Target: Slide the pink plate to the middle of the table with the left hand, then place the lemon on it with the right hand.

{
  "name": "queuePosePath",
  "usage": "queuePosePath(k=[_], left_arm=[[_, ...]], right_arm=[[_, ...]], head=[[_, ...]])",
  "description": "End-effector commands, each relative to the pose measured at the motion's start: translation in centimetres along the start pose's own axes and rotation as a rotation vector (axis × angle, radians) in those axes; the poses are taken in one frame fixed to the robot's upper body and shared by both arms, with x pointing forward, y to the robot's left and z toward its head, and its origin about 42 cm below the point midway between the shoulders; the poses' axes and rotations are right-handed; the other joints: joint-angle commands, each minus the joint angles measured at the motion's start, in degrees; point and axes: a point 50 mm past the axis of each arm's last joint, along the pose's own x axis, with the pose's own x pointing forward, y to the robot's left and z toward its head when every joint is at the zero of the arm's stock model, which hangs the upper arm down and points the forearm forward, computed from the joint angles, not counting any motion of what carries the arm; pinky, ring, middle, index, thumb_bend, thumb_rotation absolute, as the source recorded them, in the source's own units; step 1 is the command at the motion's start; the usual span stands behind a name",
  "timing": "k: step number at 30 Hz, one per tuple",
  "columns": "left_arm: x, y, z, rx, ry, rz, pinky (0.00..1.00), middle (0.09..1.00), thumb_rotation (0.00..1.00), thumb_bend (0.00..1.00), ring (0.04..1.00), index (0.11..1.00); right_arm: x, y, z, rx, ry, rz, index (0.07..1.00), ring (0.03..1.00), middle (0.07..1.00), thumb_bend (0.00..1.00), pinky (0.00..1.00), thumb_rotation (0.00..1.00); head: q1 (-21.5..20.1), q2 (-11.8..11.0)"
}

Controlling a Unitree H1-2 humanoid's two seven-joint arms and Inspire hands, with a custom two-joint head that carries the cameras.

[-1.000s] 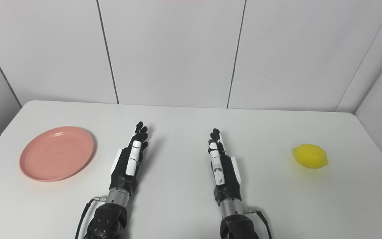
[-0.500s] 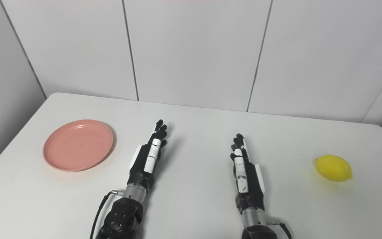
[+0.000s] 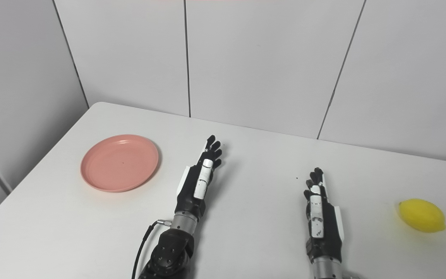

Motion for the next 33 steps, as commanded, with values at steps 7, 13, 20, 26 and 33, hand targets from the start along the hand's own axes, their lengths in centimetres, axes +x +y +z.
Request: queuePosePath(k=[7,13,20,26,33], left_arm=[[1.5,2.1,2.0,-0.055,-0.077,-0.016,0.97,0.975,1.00,0.61,0.963,0.975],[2.4,3.7,3.9,-0.044,-0.131,0.018,0.92,0.934,1.00,0.63,0.923,0.932],[3.4,6.2,6.0,-0.066,-0.179,0.049,0.87,0.876,1.00,0.66,0.874,0.866],[4.1,8.7,8.1,-0.023,-0.228,0.084,0.84,0.850,1.00,0.66,0.849,0.833],[4.5,12.3,10.1,0.060,-0.234,0.125,0.80,0.825,1.00,0.68,0.826,0.800]], right_arm=[[0.5,-0.1,0.6,0.004,-0.086,0.000,1.000,1.000,1.000,0.75,1.00,1.00],[0.5,-0.2,0.5,0.004,-0.094,0.000,1.000,1.000,1.000,0.75,1.00,1.00],[0.3,-0.2,0.4,0.002,-0.092,-0.002,1.000,1.000,1.000,0.76,1.00,1.00],[0.3,0.0,0.4,0.010,-0.087,-0.003,1.000,1.000,1.000,0.76,1.00,1.00],[0.2,0.1,0.4,0.008,-0.082,0.009,1.000,1.000,1.000,0.77,1.00,1.00]], head=[[-0.1,-0.2],[-0.2,-0.8],[-0.1,-1.3],[0.1,-1.6],[0.2,-1.6]])
